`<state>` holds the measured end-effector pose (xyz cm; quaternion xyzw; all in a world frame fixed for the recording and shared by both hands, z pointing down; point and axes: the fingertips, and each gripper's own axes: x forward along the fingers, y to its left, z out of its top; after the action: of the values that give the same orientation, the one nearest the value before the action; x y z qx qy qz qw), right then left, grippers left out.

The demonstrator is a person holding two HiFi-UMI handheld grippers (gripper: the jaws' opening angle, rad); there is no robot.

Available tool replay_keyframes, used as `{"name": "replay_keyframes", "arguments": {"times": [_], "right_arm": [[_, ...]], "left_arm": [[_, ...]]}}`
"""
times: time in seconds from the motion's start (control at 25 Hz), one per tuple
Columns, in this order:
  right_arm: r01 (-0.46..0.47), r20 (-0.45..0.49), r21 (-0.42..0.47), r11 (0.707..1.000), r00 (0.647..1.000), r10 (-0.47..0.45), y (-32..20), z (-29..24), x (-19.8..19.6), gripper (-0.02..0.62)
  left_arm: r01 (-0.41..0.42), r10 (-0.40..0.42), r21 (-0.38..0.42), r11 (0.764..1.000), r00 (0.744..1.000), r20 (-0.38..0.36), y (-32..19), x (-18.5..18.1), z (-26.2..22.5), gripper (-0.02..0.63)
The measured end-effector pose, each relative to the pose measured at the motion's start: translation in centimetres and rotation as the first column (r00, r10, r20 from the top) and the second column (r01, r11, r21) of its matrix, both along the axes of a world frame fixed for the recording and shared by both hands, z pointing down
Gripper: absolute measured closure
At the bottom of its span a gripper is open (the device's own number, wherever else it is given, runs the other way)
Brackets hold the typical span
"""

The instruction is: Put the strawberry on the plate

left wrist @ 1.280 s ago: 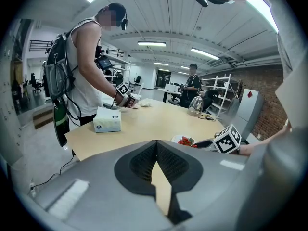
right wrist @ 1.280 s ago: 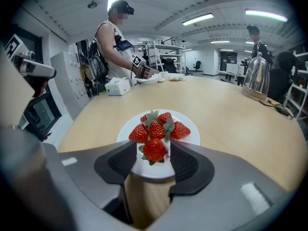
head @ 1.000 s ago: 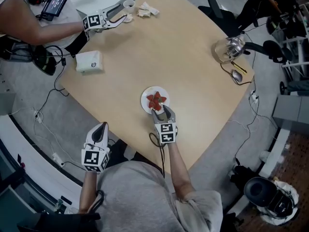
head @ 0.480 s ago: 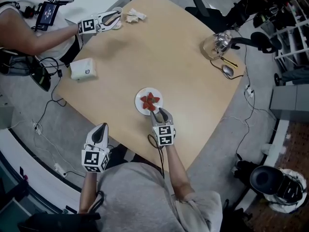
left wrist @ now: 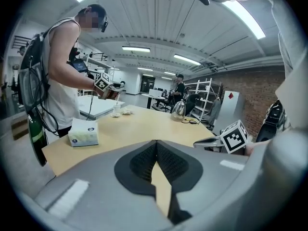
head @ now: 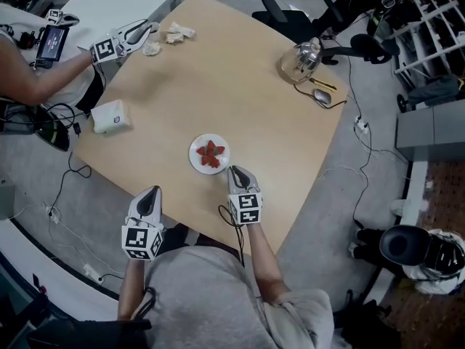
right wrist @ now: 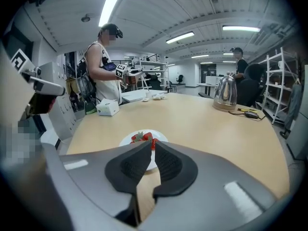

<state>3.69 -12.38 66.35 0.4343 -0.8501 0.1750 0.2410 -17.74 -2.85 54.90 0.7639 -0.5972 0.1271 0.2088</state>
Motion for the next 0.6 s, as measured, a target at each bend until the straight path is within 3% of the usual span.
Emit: {"name": "replay_keyframes", "arguments": {"times": [0.12,0.6], "right_arm": [[-0.041,0.023,0.017,0.999,0.999,0.041,0.3,-1.2,1.2,0.588],[-0.188,0.048,0.067,0.980,0.982,0.185,3.2,-4.9,6.3,0.588]], "left_arm": [[-0.032,0.032,0.011,0.999,0.999,-0.004,-0.4,1.0,-0.2,0.586],[-0.188,0.189,0.053,0.981,0.982,-0.011,-1.3,5.4,-1.3,0.586]]}}
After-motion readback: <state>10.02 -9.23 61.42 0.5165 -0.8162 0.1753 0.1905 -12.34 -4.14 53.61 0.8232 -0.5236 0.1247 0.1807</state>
